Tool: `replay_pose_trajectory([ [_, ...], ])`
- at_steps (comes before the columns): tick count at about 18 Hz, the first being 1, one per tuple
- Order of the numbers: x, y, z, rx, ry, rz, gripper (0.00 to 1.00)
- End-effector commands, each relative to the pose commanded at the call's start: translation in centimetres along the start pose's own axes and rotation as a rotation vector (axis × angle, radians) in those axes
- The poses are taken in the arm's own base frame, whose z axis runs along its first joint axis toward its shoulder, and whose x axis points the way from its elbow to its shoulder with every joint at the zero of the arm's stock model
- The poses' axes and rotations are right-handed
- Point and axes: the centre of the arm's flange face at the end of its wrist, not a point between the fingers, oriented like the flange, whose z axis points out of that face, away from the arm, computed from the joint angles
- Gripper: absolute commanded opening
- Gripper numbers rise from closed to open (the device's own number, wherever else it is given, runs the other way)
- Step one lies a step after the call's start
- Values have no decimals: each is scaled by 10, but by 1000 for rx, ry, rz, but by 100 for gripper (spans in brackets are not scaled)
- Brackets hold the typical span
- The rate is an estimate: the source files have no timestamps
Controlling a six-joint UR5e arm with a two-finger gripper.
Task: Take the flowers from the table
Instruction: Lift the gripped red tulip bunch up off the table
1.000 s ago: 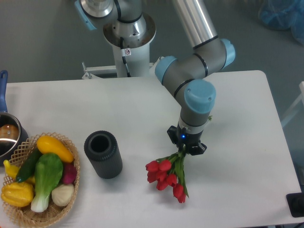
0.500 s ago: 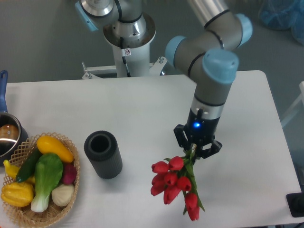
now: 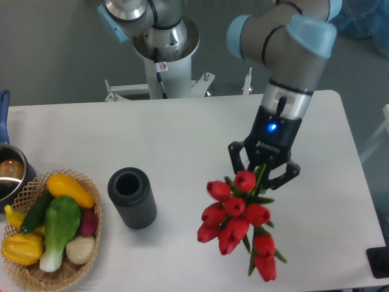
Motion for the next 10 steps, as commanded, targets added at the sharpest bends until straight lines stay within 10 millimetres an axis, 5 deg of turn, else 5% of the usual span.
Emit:
replay_pose_trajectory([
  [6, -4, 9, -36, 63, -12, -28, 25],
  [10, -2, 12, -41, 69, -14, -33, 25],
])
